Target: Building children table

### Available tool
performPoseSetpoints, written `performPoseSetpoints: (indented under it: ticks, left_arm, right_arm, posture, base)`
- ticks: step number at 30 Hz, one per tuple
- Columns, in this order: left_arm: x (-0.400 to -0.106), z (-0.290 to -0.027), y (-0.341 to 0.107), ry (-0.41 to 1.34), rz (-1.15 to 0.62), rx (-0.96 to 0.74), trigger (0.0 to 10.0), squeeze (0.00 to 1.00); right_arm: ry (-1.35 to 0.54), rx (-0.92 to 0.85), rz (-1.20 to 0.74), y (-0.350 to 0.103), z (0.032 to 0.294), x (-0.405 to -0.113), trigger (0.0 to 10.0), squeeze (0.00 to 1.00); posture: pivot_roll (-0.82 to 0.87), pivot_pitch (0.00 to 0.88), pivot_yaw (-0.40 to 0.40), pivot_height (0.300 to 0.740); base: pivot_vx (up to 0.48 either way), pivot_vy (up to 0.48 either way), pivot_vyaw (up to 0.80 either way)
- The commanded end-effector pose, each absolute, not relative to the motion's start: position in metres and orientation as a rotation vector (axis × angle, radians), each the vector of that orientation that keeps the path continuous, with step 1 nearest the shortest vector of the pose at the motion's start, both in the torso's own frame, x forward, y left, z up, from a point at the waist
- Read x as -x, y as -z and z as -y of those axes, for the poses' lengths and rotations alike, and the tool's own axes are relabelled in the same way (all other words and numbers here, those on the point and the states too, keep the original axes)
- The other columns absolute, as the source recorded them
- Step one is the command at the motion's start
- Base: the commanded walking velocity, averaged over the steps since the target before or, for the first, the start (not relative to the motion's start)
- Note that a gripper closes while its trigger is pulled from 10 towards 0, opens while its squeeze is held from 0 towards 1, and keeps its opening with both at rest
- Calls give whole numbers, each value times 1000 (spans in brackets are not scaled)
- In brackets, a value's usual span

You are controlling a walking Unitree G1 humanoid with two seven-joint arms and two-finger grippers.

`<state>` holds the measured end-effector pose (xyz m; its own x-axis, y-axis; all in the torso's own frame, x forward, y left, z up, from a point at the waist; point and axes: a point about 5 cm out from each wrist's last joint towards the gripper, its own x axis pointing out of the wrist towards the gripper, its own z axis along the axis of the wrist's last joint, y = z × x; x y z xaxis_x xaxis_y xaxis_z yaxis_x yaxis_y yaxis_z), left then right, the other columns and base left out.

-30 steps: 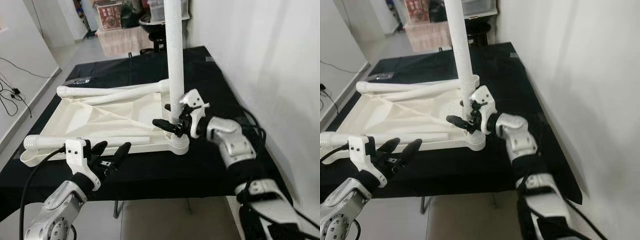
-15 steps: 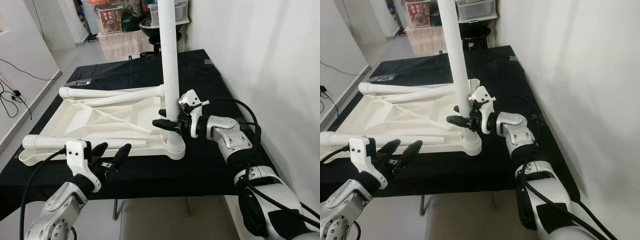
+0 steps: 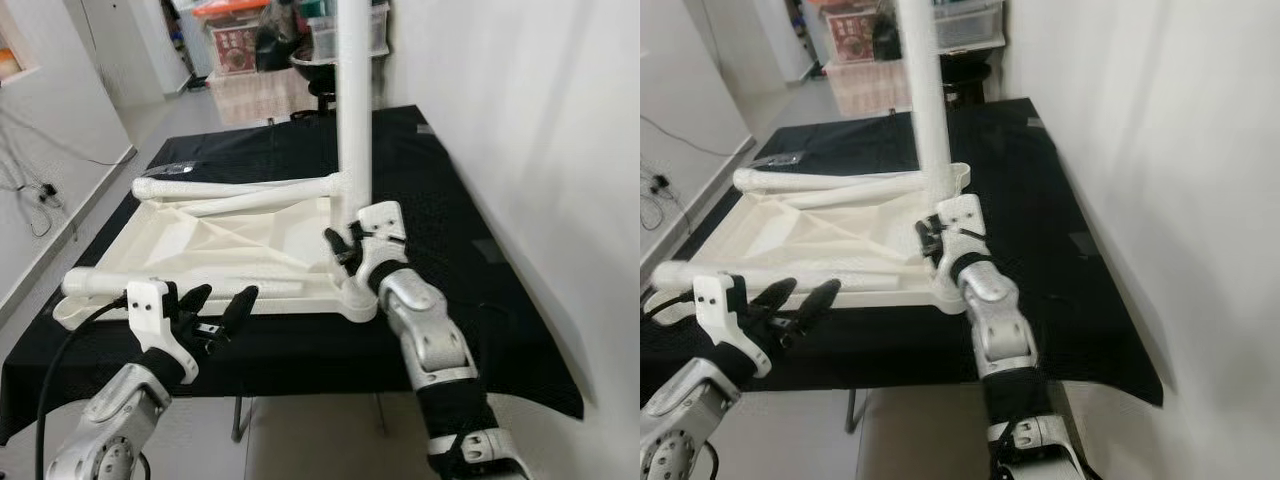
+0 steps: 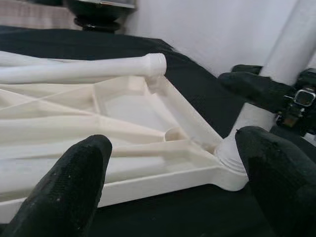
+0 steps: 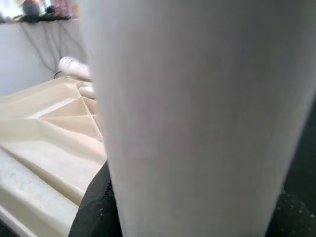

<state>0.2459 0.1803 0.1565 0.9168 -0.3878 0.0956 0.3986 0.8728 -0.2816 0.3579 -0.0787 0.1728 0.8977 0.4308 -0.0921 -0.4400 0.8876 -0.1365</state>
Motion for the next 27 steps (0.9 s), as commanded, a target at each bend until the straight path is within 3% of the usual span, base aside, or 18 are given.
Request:
performPoseSetpoints:
  ticks: [1,2,3,4,5,8,9,11,12,15,17,24,26,27]
  left_arm:
    - [-246,-182,-155,404,26,293,10000,0]
    - [-246,-182,-155,404,27,294,10000,0]
    - [-246,-182,-155,404,27,294,10000,0]
    - [-246,-182,-155,395,32,294,10000,0]
    - [-246,-182,-155,389,35,294,10000,0]
    - [-245,-182,-155,387,36,294,10000,0]
    - [-246,-181,-156,392,35,296,10000,0]
    - [-246,-181,-156,392,35,296,10000,0]
    - [-246,-181,-156,396,34,297,10000,0]
    - [-246,-181,-156,396,34,297,10000,0]
    - [-246,-180,-156,397,36,299,10000,0]
    - [-246,-180,-156,394,38,297,10000,0]
    - [-245,-180,-156,396,36,296,10000,0]
    - [-245,-180,-156,396,36,296,10000,0]
  right_arm:
    - [-460,163,-148,-154,80,-358,0,0]
    - [-456,159,-156,-154,80,-360,10000,0]
    - [-456,159,-156,-154,80,-360,10000,0]
    - [-485,154,-150,-156,78,-362,10000,137]
    - [-532,129,-141,-160,78,-365,10000,1000]
    - [-651,91,-96,-172,73,-367,10000,1000]
    - [-757,81,-53,-181,76,-370,10000,67]
    - [-757,81,-53,-181,76,-370,10000,67]
    - [-842,87,-19,-189,79,-368,10000,0]
    - [-842,87,-19,-189,79,-368,10000,0]
    - [-1011,152,-14,-193,86,-367,10000,0]
    - [-1135,165,-41,-196,87,-372,10000,0]
    - [-1157,142,-51,-198,86,-376,0,0]
    - [-1157,142,-51,-198,86,-376,0,0]
  posture:
    - [-49,36,100,740]
    - [-49,36,100,740]
    - [-49,36,100,740]
    - [-49,31,101,740]
    - [-44,32,102,740]
    - [-44,34,103,740]
    - [-49,33,106,740]
    - [-49,33,106,740]
    - [-49,33,106,740]
    - [-49,33,106,740]
    - [-41,32,99,740]
    - [-32,33,101,740]
    - [-30,36,99,740]
    - [-30,36,99,740]
  base:
    - [0,0,0]
    - [0,0,0]
    - [0,0,0]
    - [0,0,0]
    - [0,0,0]
    - [0,0,0]
    - [0,0,0]
    - [0,0,0]
    - [0,0,0]
    - [0,0,0]
    - [0,0,0]
    - [0,0,0]
    - [0,0,0]
    - [0,0,0]
